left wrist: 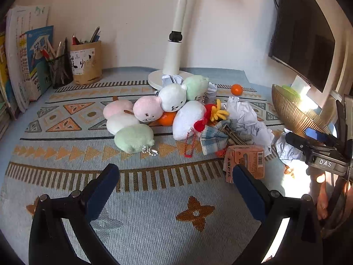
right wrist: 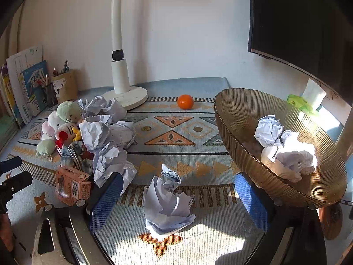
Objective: Organize objects
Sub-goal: 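Reach the left tool to the pink juice box while the right tool reaches a paper ball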
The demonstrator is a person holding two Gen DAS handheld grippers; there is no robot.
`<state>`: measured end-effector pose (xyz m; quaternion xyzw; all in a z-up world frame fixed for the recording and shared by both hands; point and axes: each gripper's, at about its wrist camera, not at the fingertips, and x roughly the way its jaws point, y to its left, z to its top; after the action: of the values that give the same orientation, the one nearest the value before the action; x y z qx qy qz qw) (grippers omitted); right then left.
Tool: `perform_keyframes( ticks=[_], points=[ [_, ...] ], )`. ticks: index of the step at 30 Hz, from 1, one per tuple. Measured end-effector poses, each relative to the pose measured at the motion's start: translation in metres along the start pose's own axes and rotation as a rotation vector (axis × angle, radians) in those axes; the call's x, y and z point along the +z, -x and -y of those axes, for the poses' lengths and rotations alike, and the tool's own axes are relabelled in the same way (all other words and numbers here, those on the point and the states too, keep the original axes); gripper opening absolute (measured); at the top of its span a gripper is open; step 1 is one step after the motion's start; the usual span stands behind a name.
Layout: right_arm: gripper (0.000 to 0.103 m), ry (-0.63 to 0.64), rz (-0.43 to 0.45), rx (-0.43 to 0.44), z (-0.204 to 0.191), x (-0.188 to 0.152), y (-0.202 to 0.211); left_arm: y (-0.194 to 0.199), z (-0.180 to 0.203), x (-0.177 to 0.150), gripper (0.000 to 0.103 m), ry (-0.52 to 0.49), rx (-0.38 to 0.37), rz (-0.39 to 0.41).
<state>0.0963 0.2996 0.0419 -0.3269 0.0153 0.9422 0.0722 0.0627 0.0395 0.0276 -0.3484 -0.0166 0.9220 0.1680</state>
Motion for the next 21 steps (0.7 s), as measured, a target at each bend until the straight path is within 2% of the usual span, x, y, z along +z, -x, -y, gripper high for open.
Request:
perform_keyframes(
  ticks=[4, 7, 9, 10, 13, 16, 19, 21],
  points=[
    [0.101, -0.041, -0.049, 0.057, 0.002, -0.004, 0.001, -0.005, 0.005, 0.0, 0.102, -0.025, -0.025, -0.036],
    [0.101, -0.025, -0.064, 0.043, -0.004, -0.007, 0.002, -0.007, 0.027, 0.001, 0.102, -0.084, -0.043, -0.063],
    [0.101, -0.017, -0.081, 0.049, -0.005, -0.008, -0.002, -0.009, 0.047, 0.004, 0.102, -0.081, -0.073, -0.092],
    [0.101, -0.018, -0.09, 0.025, -0.006, -0.008, -0.004, -0.011, 0.058, 0.005, 0.102, -0.079, -0.074, -0.1],
    [0.101, -0.027, -0.132, 0.011, -0.004, -0.009, -0.011, -0.027, 0.089, 0.002, 0.102, -0.141, 0.016, -0.115],
    [0.101, -0.032, -0.15, 0.039, -0.001, -0.01, -0.015, -0.052, 0.102, -0.003, 0.101, -0.192, 0.14, -0.189],
    [0.091, -0.011, -0.16, 0.093, -0.004, -0.011, -0.015, -0.049, 0.089, -0.001, 0.1, -0.159, 0.201, -0.204],
    [0.086, 0.001, -0.16, 0.113, -0.007, -0.012, -0.015, -0.033, 0.064, -0.002, 0.1, -0.124, 0.291, -0.18]
  ],
)
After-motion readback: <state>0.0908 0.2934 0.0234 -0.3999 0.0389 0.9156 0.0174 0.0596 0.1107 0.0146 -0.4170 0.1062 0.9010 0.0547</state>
